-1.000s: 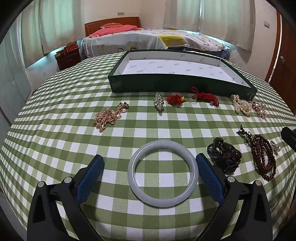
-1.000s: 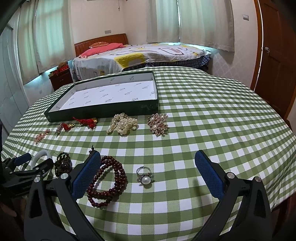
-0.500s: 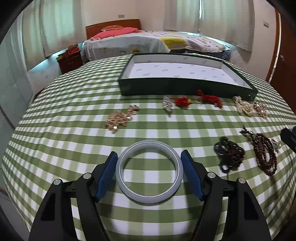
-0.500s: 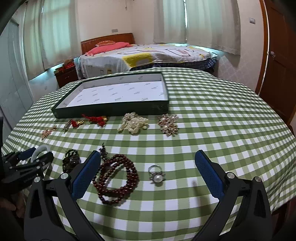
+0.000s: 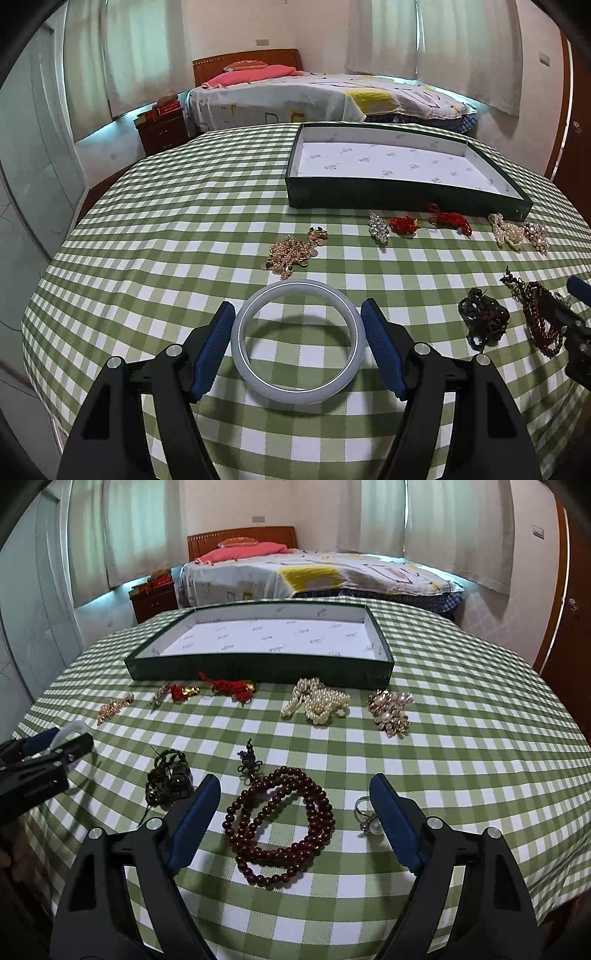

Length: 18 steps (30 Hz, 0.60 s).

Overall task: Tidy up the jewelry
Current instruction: 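Grasp the dark beaded bracelet with the right tool while the left holds the bangle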

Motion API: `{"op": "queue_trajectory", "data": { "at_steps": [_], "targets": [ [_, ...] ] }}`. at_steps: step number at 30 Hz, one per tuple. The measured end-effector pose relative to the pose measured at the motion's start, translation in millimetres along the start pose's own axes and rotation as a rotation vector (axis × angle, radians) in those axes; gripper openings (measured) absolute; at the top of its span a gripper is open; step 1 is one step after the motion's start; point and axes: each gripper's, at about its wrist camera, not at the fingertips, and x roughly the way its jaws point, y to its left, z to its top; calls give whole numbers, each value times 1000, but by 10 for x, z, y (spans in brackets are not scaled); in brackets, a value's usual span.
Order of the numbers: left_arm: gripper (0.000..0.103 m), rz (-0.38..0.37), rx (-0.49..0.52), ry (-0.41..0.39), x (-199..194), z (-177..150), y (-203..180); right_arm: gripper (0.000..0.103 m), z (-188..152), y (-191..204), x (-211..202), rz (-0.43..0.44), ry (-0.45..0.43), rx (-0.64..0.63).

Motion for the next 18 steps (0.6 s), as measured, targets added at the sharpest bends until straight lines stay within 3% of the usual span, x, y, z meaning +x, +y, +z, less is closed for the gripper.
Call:
{"op": "queue_trajectory", "data": {
  "at_steps": [8,14,18],
  "targets": [
    [68,2,0,5,-5,-19,1,82,-4,61,76,-24,16,-45],
    [68,2,1,7,3,-26,-1,81,10,40,94,7,20,-37],
    [68,0,2,12,20,-32,-8,70,-2,53,145,20,47,-42]
  ]
}}
